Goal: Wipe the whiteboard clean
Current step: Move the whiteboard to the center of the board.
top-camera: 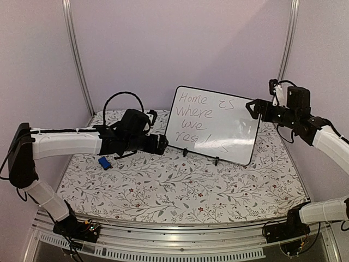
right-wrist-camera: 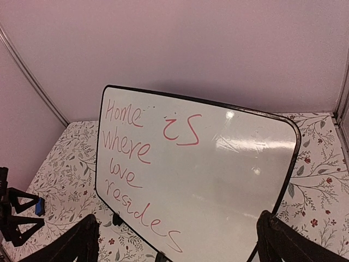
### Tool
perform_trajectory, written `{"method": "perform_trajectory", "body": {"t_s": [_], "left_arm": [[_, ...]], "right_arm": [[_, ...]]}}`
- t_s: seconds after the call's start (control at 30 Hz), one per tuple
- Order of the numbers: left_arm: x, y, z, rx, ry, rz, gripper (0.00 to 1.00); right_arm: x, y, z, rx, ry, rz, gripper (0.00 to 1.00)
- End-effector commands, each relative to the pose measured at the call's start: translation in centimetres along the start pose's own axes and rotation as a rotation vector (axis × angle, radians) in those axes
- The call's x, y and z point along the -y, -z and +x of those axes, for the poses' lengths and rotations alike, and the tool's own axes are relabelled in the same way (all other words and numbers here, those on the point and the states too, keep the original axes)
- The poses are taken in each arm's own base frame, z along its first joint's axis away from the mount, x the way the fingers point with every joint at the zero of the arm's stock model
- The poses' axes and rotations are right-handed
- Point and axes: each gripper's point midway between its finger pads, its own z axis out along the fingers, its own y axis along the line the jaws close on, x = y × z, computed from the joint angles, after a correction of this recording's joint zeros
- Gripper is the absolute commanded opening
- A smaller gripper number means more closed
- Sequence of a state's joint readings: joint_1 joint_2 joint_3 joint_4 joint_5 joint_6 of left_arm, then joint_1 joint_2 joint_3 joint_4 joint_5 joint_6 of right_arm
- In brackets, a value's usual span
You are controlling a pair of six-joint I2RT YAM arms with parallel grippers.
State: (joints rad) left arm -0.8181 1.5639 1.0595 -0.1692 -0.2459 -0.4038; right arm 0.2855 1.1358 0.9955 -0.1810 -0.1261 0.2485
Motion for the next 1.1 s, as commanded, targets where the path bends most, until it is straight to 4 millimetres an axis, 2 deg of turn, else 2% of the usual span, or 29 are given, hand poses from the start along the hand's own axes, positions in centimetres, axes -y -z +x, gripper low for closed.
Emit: {"method": "perform_trajectory", "body": {"t_s": [0.0, 0.13, 0.3, 0.43, 0.8, 1.0, 1.07], "left_arm": [[2.6, -1.7, -2.0, 0.065, -0.045, 0.028, 1.00], [3.7, -3.9, -2.1, 0.051, -0.063, 0.026, 0.99], [4.5, -6.8, -2.0, 0.029, -0.076, 0.006, 0.93], [5.2, -8.9, -1.3, -0.004, -0.087, 0.002, 0.83], [6.7, -11.6, 1.8, -0.076, -0.098, 0.008, 0.78], [6.6, -12.8, 3.0, -0.103, -0.096, -0.002, 0.68], [6.6, -13.2, 3.5, -0.114, -0.100, -0.006, 0.68]], "right_arm": [[0.6, 0.8, 0.8, -0.018, -0.044, -0.014, 0.99], [1.5, 1.5, 1.0, -0.003, -0.048, 0.006, 0.99], [2.8, 2.2, 0.9, 0.012, -0.061, 0.027, 0.99], [3.3, 2.7, 0.8, 0.022, -0.070, 0.030, 0.99], [3.6, 4.8, -0.2, 0.085, -0.076, 0.059, 0.99], [3.6, 4.9, 0.1, 0.083, -0.082, 0.057, 0.99], [3.7, 5.1, 0.0, 0.087, -0.084, 0.060, 0.99]]}}
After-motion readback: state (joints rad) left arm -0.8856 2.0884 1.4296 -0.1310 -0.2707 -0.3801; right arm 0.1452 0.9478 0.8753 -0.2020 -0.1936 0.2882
